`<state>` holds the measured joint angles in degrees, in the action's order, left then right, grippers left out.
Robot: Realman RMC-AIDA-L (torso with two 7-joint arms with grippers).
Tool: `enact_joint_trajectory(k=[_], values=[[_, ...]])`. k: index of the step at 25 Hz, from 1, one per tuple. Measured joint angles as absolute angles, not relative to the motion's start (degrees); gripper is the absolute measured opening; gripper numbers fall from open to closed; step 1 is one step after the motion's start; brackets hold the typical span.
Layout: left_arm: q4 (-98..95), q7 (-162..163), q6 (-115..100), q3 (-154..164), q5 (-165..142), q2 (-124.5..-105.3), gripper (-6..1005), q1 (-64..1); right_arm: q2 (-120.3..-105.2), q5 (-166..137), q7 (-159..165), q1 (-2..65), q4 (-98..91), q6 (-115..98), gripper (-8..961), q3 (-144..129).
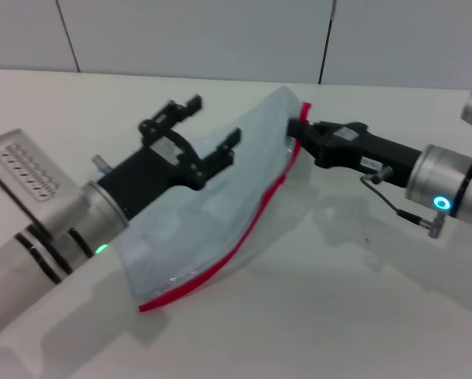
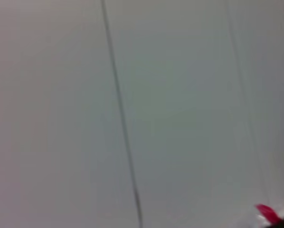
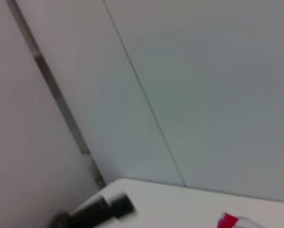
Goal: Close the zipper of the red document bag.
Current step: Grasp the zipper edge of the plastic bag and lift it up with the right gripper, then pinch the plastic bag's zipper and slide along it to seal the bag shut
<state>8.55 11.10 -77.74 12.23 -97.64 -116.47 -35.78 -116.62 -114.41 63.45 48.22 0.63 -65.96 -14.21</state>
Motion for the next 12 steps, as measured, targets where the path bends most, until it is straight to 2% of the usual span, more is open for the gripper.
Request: enact_joint_trajectory(k=[12], values=[[11.95,7.42,-76.20,14.12,-99.12,-116.76,753,-37.79,-116.87,-114.43,61.94,50.73,3.32,-65.46,17,-10.34]])
